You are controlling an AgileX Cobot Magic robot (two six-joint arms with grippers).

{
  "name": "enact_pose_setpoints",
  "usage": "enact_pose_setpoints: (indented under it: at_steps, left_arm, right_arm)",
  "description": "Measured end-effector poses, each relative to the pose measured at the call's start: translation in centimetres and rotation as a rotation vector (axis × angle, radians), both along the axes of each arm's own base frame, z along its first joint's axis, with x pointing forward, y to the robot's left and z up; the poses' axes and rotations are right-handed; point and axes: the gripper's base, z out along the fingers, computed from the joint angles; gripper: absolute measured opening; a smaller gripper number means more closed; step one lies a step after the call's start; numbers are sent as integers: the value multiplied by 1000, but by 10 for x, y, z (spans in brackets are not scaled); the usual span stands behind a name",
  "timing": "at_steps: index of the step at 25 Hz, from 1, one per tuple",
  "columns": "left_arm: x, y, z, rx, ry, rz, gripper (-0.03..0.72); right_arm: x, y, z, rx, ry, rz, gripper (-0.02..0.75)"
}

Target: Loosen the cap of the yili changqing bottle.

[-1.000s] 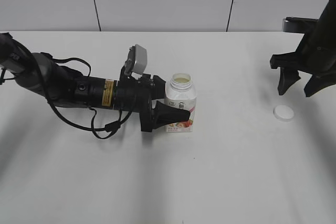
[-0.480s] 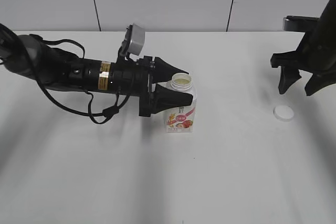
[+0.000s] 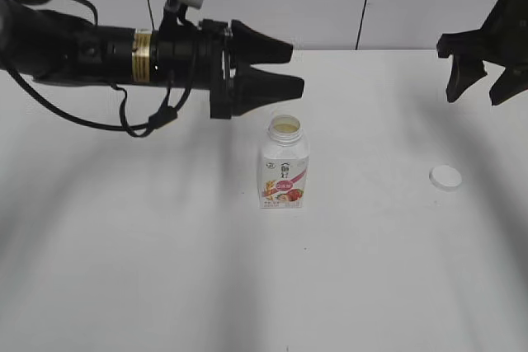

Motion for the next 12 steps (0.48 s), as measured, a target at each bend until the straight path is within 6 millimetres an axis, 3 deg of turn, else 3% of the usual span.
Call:
enact_pose_setpoints:
  at_steps: [3, 6, 12]
  left_arm:
    - [5, 7, 27, 83, -63, 129, 510]
    - [18, 23, 48, 188, -64, 380, 510]
    - [36, 58, 73, 273, 9, 878, 510]
  right_arm:
    - [0, 0, 17, 3, -26, 3, 484]
    - [0, 0, 34, 6, -69, 4, 484]
    - [-3, 0, 49, 7, -104, 5, 484]
